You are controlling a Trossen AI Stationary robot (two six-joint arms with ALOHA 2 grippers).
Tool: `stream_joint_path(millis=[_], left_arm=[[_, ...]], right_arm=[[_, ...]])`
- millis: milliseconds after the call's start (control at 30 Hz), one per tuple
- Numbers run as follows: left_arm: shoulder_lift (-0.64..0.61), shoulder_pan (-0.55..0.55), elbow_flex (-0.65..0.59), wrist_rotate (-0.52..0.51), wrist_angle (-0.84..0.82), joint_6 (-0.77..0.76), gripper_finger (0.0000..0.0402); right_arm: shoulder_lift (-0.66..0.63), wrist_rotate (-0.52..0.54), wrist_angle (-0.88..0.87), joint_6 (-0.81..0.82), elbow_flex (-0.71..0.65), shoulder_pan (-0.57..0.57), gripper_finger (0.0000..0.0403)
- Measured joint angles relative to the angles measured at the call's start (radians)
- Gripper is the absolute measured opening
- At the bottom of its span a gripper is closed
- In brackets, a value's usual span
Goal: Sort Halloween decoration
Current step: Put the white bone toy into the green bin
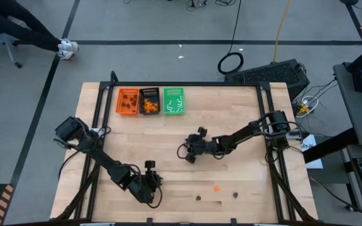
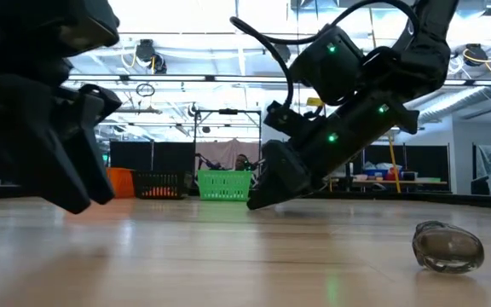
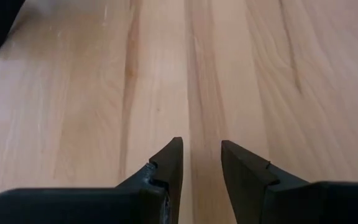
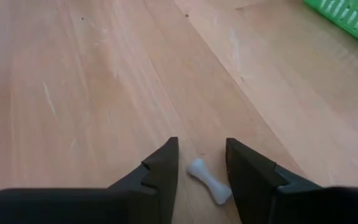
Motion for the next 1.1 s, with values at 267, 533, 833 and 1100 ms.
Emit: stream_joint_path(millis=[267,533,833,1100], left_arm=[[0.0,-0.005,0.0,-0.048,0.001,0.0,0.0109],[0.0,-0.005,0.0,-0.056,0.015,0.001,0.0109],[0.0,-0.003,0.0,-0.087,0.029,0.008,0.0109],[0.0,-0.002,0.0,-0.1,0.055,0.004,0.0109]], right_arm=[[-0.105,-0.029,-0.062,-0.071,-0.007,0.008,0.0121],[-0.319,-0.011,-0.202,-0.162,-0.005,0.008,0.0175],[-0.297,-0.079,-0.036,-0.217,-0.096,0.021,0.0188],[-0.155,-0.09,0.187,-0.294,-0.135,0.004,0.0179]])
